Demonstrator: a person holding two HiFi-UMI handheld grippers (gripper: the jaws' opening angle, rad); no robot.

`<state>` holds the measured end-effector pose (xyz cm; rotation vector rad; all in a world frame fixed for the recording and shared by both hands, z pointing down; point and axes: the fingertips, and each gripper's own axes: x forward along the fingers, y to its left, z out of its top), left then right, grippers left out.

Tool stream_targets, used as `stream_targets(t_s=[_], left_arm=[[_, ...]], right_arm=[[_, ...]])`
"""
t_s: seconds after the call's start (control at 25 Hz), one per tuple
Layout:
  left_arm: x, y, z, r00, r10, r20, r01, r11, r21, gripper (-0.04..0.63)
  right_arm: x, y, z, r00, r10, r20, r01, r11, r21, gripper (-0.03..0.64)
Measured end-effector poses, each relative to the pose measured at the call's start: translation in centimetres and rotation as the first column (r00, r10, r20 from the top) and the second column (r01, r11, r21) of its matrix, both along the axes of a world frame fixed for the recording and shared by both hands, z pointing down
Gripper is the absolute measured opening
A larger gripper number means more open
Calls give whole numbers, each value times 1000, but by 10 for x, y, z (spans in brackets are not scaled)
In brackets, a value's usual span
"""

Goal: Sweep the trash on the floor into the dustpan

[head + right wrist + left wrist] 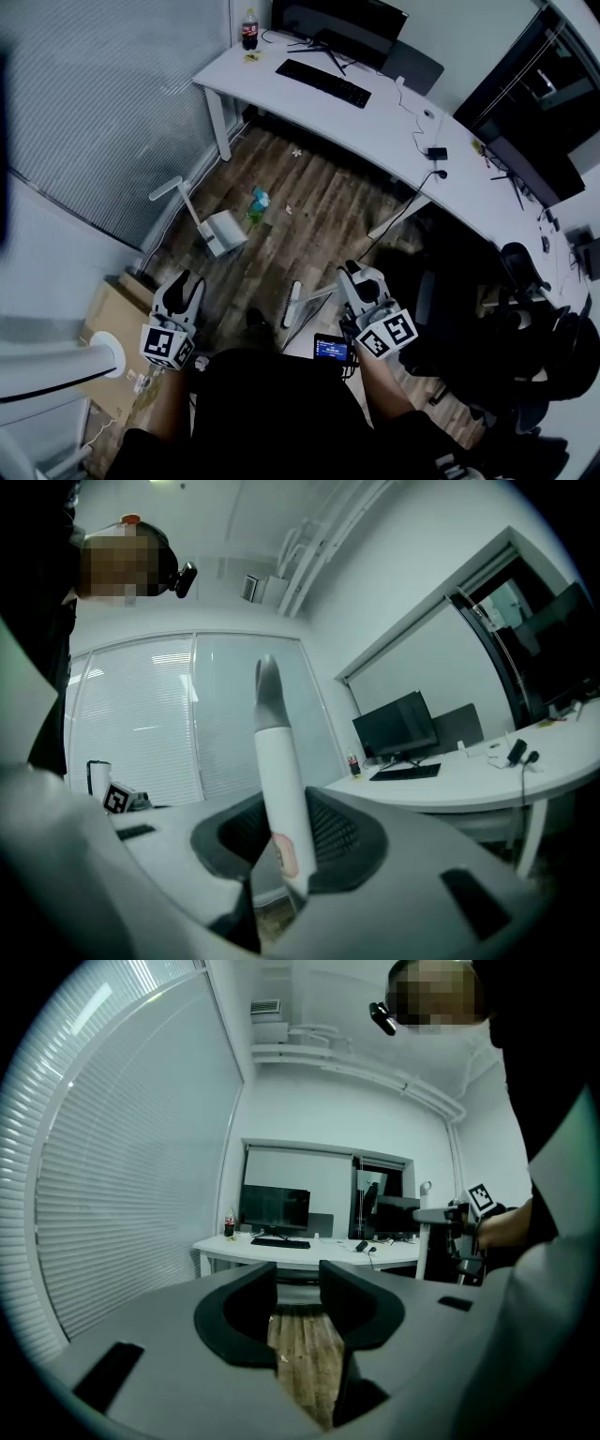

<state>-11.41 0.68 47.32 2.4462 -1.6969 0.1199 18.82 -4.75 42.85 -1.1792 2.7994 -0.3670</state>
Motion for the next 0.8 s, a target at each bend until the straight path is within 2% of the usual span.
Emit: stream_targets(t_s=[0.4, 0.64, 0.8], left_arm=[[-69, -84, 9, 999, -2, 49, 3, 1000, -17, 146], [-96, -112, 4, 999, -12, 51, 12, 1000, -2, 156], [-109, -127, 3, 995, -15, 97, 16, 1000, -4, 166]], right_arm=[[-46, -105, -9, 999, 34, -13, -34, 999, 32, 89], [-59, -154, -20, 995, 102, 5, -102, 992, 72, 89], [-60, -181, -26, 992, 126, 13, -127, 987, 94, 89]])
